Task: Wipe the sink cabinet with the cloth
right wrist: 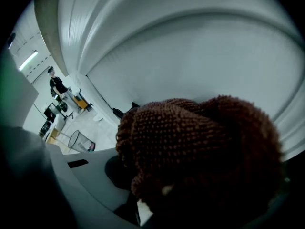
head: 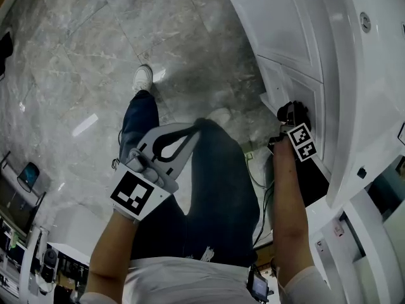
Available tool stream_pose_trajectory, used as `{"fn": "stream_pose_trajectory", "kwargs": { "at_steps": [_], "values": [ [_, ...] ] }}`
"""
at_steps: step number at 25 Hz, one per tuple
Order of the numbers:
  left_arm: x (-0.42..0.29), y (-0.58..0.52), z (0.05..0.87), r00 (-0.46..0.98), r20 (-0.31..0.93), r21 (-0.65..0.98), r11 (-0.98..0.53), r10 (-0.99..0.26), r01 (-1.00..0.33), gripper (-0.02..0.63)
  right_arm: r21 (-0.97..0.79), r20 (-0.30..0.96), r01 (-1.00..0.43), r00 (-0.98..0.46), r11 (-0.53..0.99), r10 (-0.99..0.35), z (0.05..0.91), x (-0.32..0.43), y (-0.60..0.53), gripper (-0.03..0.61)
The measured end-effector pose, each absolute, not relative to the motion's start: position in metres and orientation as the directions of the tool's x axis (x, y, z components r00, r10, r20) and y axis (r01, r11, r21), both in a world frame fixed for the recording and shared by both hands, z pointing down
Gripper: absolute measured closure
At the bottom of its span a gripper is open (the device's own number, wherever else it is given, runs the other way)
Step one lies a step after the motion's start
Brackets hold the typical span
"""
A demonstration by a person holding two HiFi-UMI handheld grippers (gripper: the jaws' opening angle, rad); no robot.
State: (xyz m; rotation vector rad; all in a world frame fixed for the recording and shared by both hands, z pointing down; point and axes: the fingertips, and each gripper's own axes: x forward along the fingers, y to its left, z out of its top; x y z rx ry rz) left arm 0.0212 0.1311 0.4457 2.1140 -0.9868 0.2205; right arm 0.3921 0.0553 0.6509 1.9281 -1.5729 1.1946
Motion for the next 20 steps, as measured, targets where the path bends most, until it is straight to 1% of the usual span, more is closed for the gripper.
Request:
{"fn": "stream_pose_trajectory", "kwargs": {
  "at_steps": [11, 20],
  "values": [
    [0.021, 0.125, 0.448, 0.683, 0.439, 0.583, -0.392, -0.584, -0.711, 0.603, -0.278, 0.760, -0.898, 0.012, -0.341, -0.650, 0.651, 0.381, 0.045, 0.488],
    [0.014, 0.121, 0.448, 0.678, 0.444, 0.579, -0.390, -0.586, -0.716, 0.603, -0.352, 0.723, -0.842, 0.032, -0.408, -0.690, 0.651, 0.373, 0.036, 0.488]
  ]
}}
